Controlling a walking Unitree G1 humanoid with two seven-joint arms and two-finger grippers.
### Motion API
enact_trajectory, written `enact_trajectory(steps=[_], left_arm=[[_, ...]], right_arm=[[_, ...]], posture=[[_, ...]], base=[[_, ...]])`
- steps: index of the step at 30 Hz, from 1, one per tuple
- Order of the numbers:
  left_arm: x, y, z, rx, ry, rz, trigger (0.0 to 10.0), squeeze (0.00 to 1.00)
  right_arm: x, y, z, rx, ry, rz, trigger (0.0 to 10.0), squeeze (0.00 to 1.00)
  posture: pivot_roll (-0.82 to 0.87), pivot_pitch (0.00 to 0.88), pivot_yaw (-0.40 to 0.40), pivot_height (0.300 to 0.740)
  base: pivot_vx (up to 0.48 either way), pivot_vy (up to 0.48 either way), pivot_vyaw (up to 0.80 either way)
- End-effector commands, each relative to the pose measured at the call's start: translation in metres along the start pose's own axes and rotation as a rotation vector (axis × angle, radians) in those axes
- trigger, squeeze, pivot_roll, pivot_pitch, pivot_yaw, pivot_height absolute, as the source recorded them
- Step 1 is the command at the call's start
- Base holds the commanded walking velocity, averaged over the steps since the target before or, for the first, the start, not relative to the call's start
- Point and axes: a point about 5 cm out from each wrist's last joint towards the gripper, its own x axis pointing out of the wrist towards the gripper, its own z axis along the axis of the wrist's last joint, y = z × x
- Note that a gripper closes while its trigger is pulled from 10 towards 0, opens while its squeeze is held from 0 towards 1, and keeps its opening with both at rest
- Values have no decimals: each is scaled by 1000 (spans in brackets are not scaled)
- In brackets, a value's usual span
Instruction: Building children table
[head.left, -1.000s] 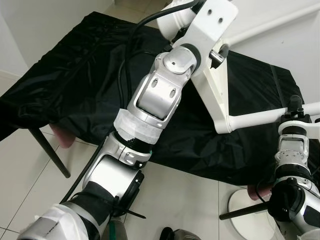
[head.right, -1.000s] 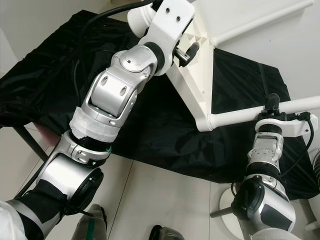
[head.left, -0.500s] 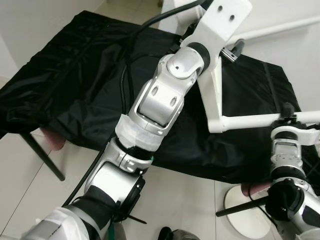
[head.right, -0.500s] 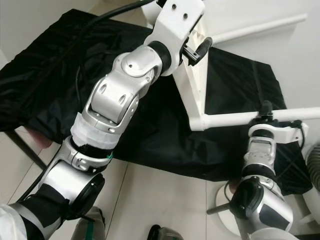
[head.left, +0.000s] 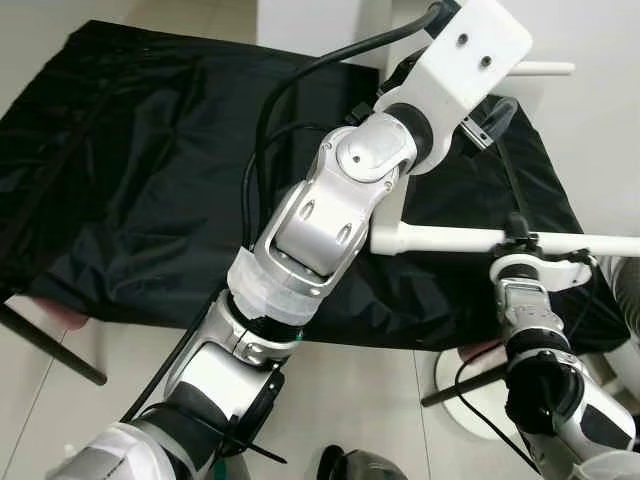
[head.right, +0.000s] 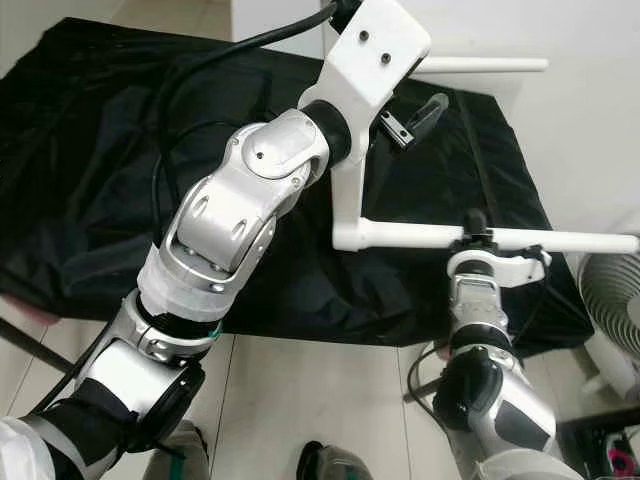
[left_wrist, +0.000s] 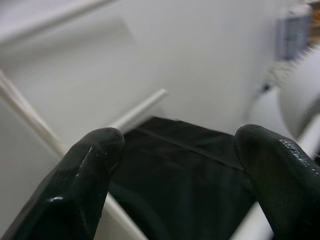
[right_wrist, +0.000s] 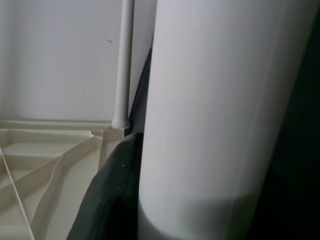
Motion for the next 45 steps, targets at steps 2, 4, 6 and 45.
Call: enact_trajectory(steps=[2, 4, 6, 45], left_arm=[[-3, 1, -21, -10, 102, -14, 10000, 0], [-5, 1, -23, 4, 106, -17, 10000, 0], [-7, 1, -24, 7, 112, -21, 10000, 0], [-15, -58, -128, 63, 421, -342, 10000, 0]], right_arm=[[-41, -65, -40, -68, 212, -294, 10000, 1000], [-41, -65, -40, -61, 208, -298, 10000, 1000], [-41, -65, -41, -49, 207, -296, 10000, 1000], [-38, -50, -51, -41, 250, -129, 10000, 0]], posture=[[213, 180, -54, 740], [215, 180, -54, 740], [216, 178, -53, 740], [165, 191, -9, 740]], base=[[0, 0, 0], [0, 0, 0], [0, 0, 0], [0, 0, 0]])
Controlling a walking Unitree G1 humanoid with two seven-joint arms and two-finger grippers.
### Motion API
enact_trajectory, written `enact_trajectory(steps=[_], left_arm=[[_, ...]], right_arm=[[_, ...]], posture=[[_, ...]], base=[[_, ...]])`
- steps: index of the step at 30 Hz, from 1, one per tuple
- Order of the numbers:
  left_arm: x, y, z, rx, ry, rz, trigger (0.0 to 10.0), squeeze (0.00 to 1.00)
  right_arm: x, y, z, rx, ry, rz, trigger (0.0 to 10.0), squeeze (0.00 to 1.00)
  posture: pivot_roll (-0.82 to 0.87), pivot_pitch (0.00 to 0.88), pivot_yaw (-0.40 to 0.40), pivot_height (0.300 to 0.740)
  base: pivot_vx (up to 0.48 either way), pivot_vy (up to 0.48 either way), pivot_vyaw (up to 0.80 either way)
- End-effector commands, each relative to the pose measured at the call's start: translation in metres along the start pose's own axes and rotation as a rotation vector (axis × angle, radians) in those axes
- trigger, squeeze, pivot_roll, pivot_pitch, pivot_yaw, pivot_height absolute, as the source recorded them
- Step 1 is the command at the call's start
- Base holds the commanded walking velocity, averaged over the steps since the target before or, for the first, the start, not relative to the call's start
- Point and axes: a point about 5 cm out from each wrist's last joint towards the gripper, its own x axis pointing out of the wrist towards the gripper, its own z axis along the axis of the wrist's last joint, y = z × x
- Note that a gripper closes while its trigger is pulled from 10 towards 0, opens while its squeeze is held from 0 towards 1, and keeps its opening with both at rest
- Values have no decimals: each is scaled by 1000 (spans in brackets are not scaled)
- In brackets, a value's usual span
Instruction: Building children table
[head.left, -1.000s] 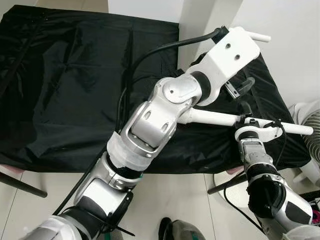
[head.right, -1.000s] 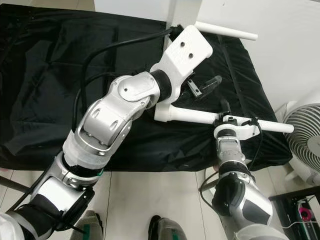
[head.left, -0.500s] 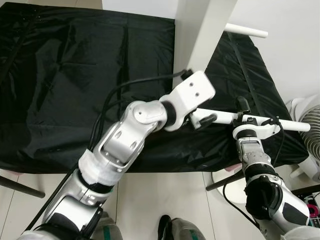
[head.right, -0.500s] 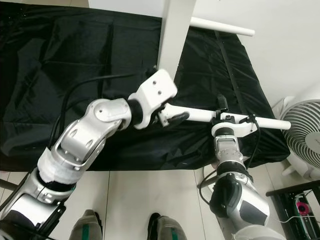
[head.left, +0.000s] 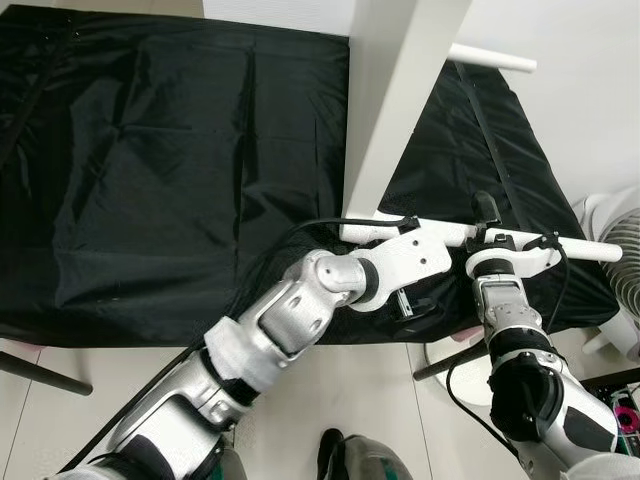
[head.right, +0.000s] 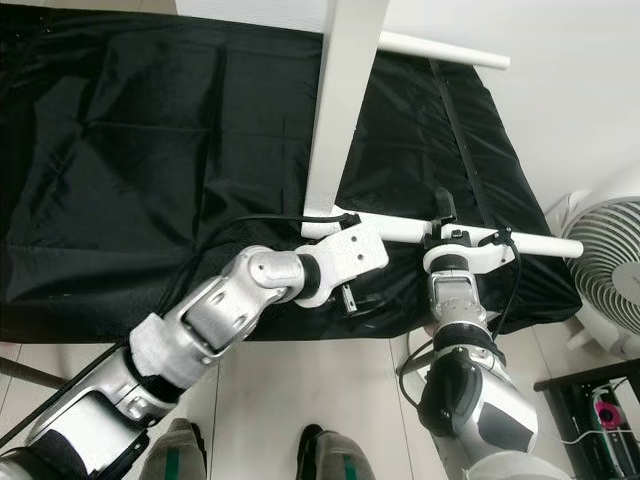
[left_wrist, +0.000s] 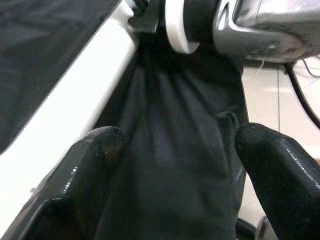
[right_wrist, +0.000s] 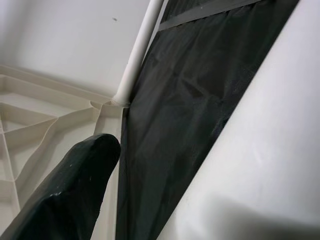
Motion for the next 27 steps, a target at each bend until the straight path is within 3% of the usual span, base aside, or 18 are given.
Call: enact_trajectory(steps=[1, 10, 27], left_arm=[[4, 4, 0, 3, 5, 107, 10000, 0], [31, 31, 3, -25, 66, 218, 10000, 0], [43, 43, 4, -40, 99, 231, 10000, 0]], right_arm=[[-41, -53, -41, 85, 169, -267, 10000, 0], [-46, -51, -48, 124, 166, -213, 10000, 0], [-62, -46, -57, 204, 138, -138, 10000, 0]], posture=[[165, 191, -9, 740], [139, 196, 26, 740], [102, 223, 90, 740]], base=[[0, 0, 0], [0, 0, 0], [0, 0, 0]])
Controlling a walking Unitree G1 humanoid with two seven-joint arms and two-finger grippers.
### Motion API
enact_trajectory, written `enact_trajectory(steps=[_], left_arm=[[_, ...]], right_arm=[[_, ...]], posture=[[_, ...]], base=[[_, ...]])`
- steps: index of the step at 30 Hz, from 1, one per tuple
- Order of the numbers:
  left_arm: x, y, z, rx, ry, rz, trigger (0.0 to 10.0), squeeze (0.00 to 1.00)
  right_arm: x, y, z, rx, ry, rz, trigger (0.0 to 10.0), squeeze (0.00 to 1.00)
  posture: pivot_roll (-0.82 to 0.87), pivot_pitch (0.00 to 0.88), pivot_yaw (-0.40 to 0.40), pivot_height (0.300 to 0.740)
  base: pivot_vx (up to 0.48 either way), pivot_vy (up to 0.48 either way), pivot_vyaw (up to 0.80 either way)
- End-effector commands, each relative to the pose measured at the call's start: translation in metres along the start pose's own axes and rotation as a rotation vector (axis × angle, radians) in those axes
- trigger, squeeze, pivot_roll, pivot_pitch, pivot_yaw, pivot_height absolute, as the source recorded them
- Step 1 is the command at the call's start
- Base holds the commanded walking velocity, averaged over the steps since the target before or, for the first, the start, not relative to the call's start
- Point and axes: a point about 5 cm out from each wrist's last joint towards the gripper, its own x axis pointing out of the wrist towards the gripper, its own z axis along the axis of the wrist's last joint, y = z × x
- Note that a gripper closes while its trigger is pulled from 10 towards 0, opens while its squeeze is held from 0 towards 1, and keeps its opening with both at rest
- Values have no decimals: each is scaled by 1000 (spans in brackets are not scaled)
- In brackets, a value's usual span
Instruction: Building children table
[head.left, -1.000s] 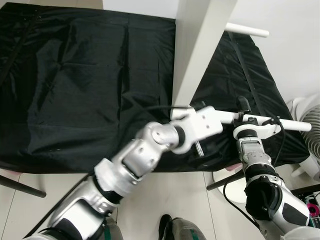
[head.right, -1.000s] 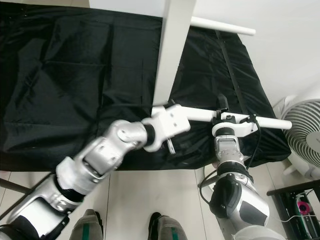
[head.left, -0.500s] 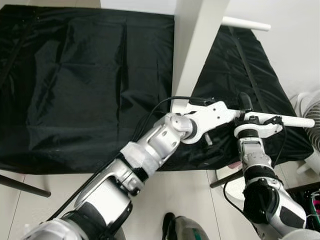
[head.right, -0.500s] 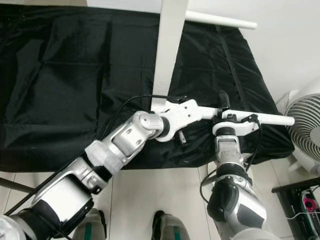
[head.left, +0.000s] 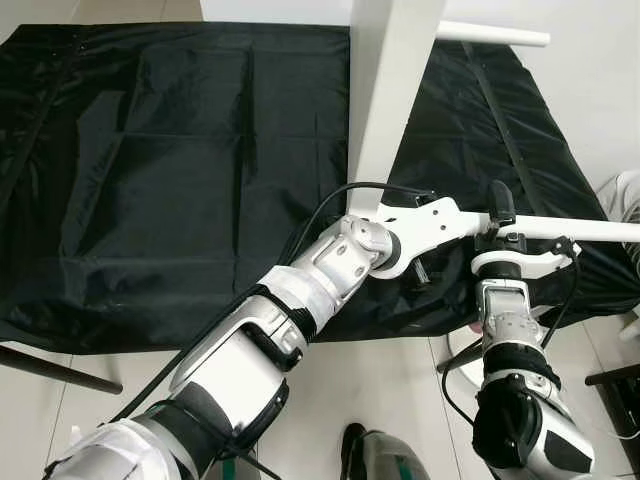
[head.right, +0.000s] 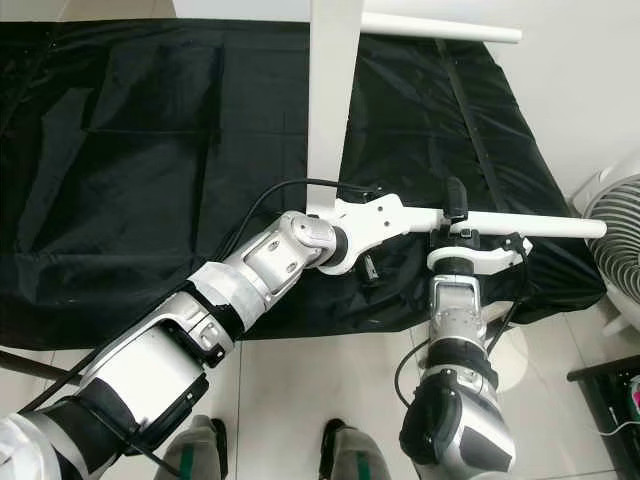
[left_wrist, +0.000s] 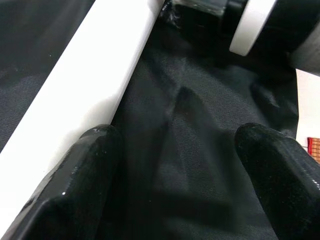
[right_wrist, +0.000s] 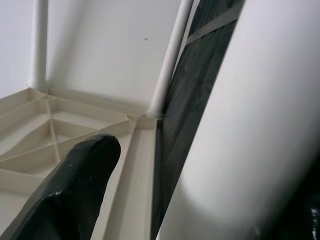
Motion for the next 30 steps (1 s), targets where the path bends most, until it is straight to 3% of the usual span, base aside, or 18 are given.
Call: enact_trajectory(steps=[1, 3, 7, 14, 18, 22, 24, 25, 26, 28, 30], left_arm=[[2, 12, -4, -25, 43, 240, 10000, 0], [3, 14, -4, -27, 42, 244, 10000, 0], [4, 17, -1, -31, 37, 248, 10000, 0], [4, 22, 2, -8, 26, 258, 10000, 0], [4, 23, 3, 0, 25, 260, 10000, 0], [3, 23, 4, 8, 13, 259, 10000, 0], [3, 23, 4, 8, 13, 259, 10000, 0], [1, 23, 4, 20, 5, 257, 10000, 0], [1, 23, 4, 20, 5, 257, 10000, 0], [-4, 22, 5, 22, -39, 253, 10000, 0], [-8, 21, 5, 16, -71, 249, 10000, 0]], right_arm=[[-61, -55, -52, 144, 191, -320, 10000, 0], [-63, -52, -52, 158, 188, -308, 10000, 0], [-84, -35, -49, 201, 214, -225, 10000, 0], [-106, -11, -32, 188, 223, -179, 10000, 0], [-107, -2, -28, 172, 229, -142, 10000, 0], [-97, 34, -20, 61, 285, 39, 10000, 0], [-97, 34, -20, 61, 285, 39, 10000, 0], [-88, 50, -20, -25, 306, 103, 10000, 0], [-88, 50, -20, -25, 306, 103, 10000, 0], [-73, 74, -22, -176, 335, 209, 10000, 0], [-67, 83, -22, -216, 345, 248, 10000, 0]], posture=[[102, 223, 90, 740], [98, 225, 93, 740], [92, 221, 97, 740], [87, 212, 98, 740], [86, 209, 98, 740], [81, 203, 102, 740], [81, 203, 102, 740], [82, 197, 101, 740], [82, 197, 101, 740], [82, 190, 99, 740], [81, 177, 88, 740]], base=[[0, 0, 0], [0, 0, 0], [0, 0, 0], [0, 0, 0], [0, 0, 0], [0, 0, 0], [0, 0, 0], [0, 0, 0], [0, 0, 0], [0, 0, 0], [0, 0, 0]])
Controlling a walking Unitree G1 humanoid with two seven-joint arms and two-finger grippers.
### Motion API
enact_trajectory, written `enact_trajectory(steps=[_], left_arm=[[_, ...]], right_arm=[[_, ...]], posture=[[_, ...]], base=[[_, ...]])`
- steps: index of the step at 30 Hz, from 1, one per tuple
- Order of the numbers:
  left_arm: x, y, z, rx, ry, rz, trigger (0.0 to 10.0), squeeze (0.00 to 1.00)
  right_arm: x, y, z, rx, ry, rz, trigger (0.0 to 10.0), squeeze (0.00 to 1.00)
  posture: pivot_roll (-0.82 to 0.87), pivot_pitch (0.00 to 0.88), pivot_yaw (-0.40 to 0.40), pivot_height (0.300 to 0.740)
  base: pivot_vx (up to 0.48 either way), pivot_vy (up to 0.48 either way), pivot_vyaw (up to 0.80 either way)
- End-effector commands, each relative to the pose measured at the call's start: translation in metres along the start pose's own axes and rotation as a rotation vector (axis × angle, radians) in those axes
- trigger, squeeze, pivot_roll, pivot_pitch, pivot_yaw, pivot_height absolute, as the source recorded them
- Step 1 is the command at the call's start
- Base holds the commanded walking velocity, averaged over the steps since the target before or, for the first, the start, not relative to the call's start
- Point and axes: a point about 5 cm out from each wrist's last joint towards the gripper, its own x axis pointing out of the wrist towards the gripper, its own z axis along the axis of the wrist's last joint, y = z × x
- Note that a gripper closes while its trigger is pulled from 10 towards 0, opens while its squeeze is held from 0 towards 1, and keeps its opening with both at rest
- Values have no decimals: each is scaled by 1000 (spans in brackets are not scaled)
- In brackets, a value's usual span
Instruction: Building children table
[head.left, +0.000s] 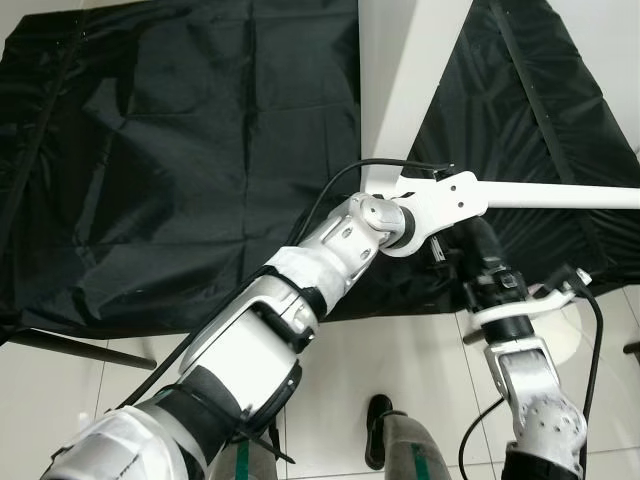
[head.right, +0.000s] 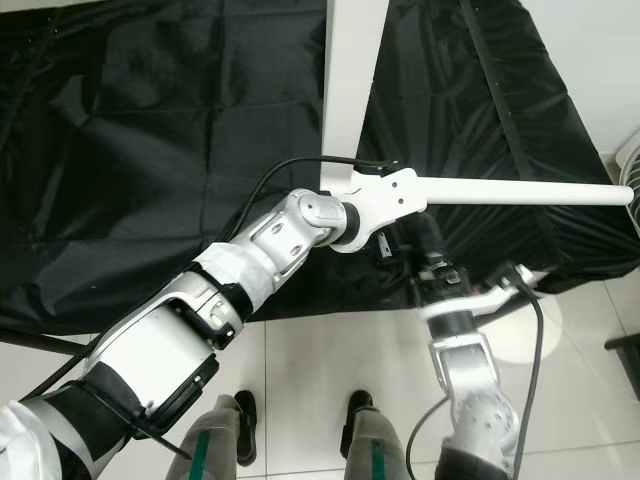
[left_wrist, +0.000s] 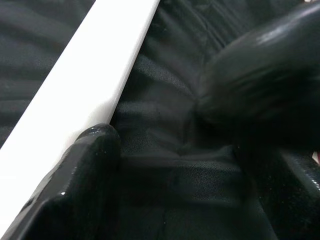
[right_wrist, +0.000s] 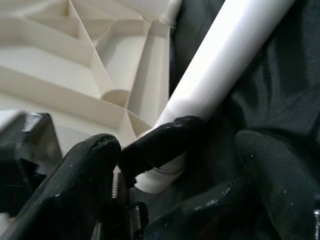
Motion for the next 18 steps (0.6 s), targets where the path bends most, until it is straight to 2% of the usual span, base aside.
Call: enact_trajectory(steps=[1, 3, 4, 5, 6, 8, 9, 11, 13, 15, 18], left_arm=[[-4, 6, -17, -50, 41, 200, 10000, 0], [-4, 6, -17, -50, 41, 200, 10000, 0], [-9, 5, -17, -67, 9, 194, 10000, 0], [-9, 5, -17, -67, 9, 194, 10000, 0], [-24, 2, -24, -111, -39, 180, 10000, 0], [-24, 2, -24, -111, -39, 180, 10000, 0], [-55, -6, -36, -151, -118, 164, 10000, 0], [-55, -6, -36, -151, -118, 164, 10000, 0], [-79, -10, -38, -145, -190, 157, 10000, 0], [-97, -12, -35, -113, -238, 167, 10000, 0], [-103, -12, -35, -109, -247, 172, 10000, 0]], right_arm=[[11, 14, -7, -35, 49, 58, 10000, 0], [11, 14, -7, -35, 49, 58, 10000, 0], [17, 19, -3, -76, 52, 74, 10000, 0], [17, 19, -3, -76, 52, 74, 10000, 0], [24, 25, 1, -135, 59, 101, 10000, 0], [24, 25, 1, -135, 59, 101, 10000, 0], [35, 33, 7, -239, 90, 157, 10000, 0], [35, 33, 7, -239, 90, 157, 10000, 0], [41, 38, 6, -308, 127, 198, 10000, 0], [44, 39, 4, -371, 144, 216, 10000, 0], [45, 40, 4, -389, 150, 230, 10000, 0]], posture=[[81, 177, 88, 740], [81, 177, 88, 740], [79, 169, 82, 740], [79, 169, 82, 740], [84, 157, 70, 740], [84, 157, 70, 740], [105, 146, 37, 740], [105, 146, 37, 740], [111, 144, 24, 740], [122, 137, 6, 740], [124, 133, -3, 740]], base=[[0, 0, 0], [0, 0, 0], [0, 0, 0], [0, 0, 0], [0, 0, 0], [0, 0, 0], [0, 0, 0], [0, 0, 0], [0, 0, 0], [0, 0, 0], [0, 0, 0]])
